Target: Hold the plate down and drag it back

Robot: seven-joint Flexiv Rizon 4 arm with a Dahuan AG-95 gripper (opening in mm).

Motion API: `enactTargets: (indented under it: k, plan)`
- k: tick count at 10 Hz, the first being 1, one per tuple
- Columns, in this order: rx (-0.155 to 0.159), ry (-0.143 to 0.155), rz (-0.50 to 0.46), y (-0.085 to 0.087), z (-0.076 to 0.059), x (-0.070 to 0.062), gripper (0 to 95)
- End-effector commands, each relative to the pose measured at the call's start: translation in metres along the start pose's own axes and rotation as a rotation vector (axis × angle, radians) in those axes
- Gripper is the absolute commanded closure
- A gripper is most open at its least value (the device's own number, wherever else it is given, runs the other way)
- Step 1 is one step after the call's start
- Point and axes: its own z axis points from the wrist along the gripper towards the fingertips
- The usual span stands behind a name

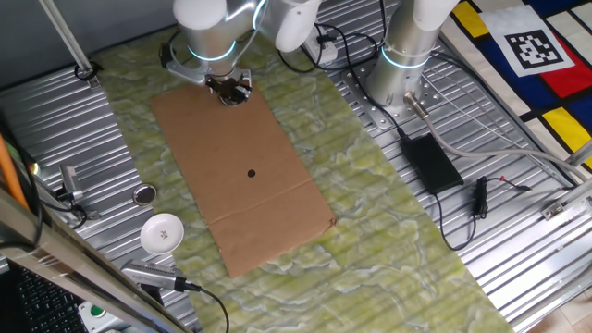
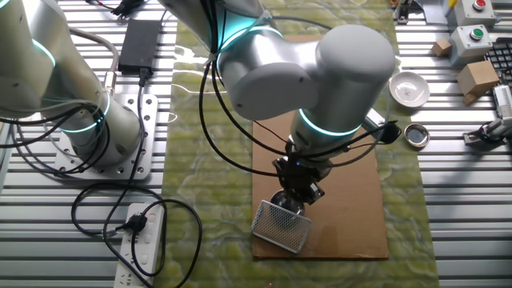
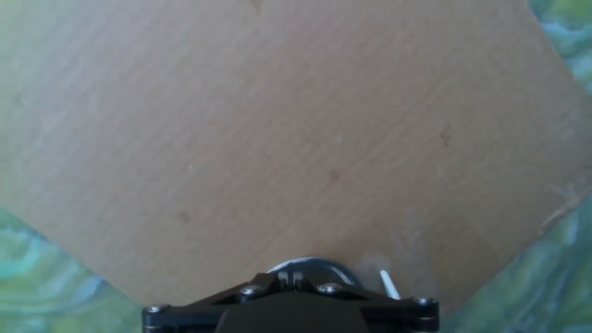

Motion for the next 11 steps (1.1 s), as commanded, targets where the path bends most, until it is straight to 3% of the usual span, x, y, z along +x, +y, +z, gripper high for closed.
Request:
enactTargets:
  k: [1, 7, 9, 11]
  plan:
    - [-0.041, -0.032, 0.061, 0.0016, -0.0011, -0.0022, 95.0]
    - [-0.064, -0.046, 0.087, 0.0015, -0.0068, -0.0075, 95.0]
    - [-0.086, -0.062, 0.108, 0.0013, -0.0075, -0.0086, 95.0]
    - [-0.087, -0.053, 0.105, 0.0014, -0.0074, -0.0092, 95.0]
